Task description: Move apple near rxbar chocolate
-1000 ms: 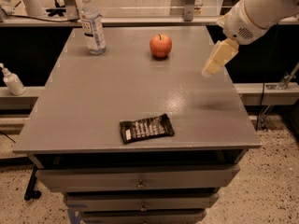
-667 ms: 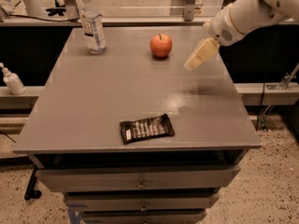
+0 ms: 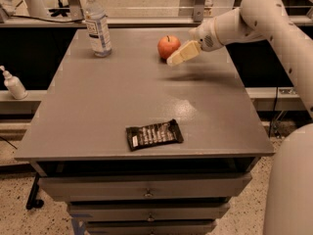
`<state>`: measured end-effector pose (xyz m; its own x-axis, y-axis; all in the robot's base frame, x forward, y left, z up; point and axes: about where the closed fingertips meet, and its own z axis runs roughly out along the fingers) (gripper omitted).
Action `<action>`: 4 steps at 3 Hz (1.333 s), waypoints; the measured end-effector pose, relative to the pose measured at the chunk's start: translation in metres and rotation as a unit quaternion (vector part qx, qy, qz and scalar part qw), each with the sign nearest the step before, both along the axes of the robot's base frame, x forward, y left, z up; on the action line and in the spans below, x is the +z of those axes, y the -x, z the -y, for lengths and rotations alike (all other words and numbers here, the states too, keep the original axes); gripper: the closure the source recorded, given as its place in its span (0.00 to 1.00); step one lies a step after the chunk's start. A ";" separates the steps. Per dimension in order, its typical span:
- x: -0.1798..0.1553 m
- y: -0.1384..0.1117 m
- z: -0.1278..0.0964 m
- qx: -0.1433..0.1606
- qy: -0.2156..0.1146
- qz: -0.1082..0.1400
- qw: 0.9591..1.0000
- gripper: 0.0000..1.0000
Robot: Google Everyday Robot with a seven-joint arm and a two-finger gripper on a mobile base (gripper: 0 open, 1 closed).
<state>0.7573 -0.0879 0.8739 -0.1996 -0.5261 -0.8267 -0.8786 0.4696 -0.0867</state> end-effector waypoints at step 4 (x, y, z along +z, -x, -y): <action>-0.006 -0.038 -0.025 -0.018 -0.022 0.023 0.999 0.64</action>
Offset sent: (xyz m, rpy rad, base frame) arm 0.0443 0.0504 -0.0145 0.0922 -0.0230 -0.0290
